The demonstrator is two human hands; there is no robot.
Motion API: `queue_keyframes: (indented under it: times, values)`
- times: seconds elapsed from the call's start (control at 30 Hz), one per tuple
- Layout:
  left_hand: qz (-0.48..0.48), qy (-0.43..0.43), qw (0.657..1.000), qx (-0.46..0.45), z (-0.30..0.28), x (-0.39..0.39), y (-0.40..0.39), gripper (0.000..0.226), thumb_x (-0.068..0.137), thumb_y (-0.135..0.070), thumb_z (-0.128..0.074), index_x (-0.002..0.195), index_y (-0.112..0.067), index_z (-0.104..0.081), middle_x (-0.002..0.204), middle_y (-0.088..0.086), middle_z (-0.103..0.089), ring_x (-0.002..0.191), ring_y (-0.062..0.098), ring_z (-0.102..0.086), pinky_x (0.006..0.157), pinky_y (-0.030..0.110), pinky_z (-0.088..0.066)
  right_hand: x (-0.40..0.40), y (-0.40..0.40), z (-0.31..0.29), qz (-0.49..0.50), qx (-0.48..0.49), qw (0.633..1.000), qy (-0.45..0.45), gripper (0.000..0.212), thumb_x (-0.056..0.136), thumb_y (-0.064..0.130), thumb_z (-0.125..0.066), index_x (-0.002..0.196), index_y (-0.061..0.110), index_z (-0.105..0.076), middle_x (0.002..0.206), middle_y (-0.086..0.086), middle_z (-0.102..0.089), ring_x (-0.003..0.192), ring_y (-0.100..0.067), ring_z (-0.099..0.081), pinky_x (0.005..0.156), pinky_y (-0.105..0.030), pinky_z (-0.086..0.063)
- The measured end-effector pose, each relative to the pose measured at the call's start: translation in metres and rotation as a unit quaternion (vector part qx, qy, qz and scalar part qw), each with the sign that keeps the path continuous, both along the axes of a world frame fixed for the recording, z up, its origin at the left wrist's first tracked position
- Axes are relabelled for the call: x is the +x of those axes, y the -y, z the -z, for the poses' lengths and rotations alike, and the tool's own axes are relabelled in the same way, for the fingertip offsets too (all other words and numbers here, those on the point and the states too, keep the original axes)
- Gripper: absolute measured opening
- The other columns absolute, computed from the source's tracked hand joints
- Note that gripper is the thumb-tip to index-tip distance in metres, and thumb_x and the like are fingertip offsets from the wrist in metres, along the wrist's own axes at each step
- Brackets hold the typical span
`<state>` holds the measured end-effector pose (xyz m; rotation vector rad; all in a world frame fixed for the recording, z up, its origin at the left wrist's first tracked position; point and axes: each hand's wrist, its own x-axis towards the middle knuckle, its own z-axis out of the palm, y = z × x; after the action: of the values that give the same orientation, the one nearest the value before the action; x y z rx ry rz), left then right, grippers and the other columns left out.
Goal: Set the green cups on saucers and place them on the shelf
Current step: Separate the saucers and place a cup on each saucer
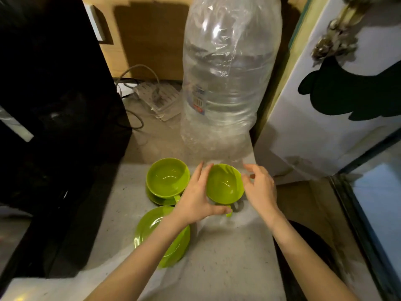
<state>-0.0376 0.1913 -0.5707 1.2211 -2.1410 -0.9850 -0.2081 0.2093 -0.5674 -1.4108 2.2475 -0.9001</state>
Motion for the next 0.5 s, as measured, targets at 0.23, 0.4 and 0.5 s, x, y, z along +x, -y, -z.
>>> queue_keyframes:
  times: [0.23,0.4,0.5]
  values:
    - [-0.043,0.017,0.995,0.091,0.023,-0.01,0.009,0.127,0.047,-0.038,-0.086,0.143,-0.004,-0.011,0.148,0.017,-0.032,0.137,0.024,-0.03,0.108,0.02,-0.021,-0.009,-0.008,0.032,0.05,0.073,0.938,0.335,0.031,0.087,0.014,-0.053,0.118,0.011,-0.055,0.108,-0.02,-0.062,0.093,-0.033,-0.065,0.068,-0.041,-0.058]
    - [-0.083,0.011,0.993,0.078,0.028,-0.011,0.008,0.122,0.044,-0.038,-0.087,0.14,-0.001,-0.02,0.132,0.015,-0.054,0.121,0.026,-0.05,0.08,0.006,-0.027,-0.009,-0.008,0.031,0.065,0.062,0.894,0.439,0.028,0.087,0.009,-0.053,0.115,0.008,-0.055,0.088,-0.005,-0.063,0.077,-0.023,-0.066,0.046,-0.022,-0.056]
    - [-0.088,0.003,0.995,0.049,0.024,-0.011,0.005,0.107,0.041,-0.039,-0.088,0.13,-0.006,-0.038,0.113,0.009,-0.065,0.104,0.02,-0.06,0.069,0.001,-0.029,-0.012,-0.009,0.022,0.056,0.064,0.893,0.442,0.028,0.087,0.006,-0.054,0.114,0.004,-0.056,0.083,-0.003,-0.062,0.073,-0.023,-0.064,0.044,-0.02,-0.055]
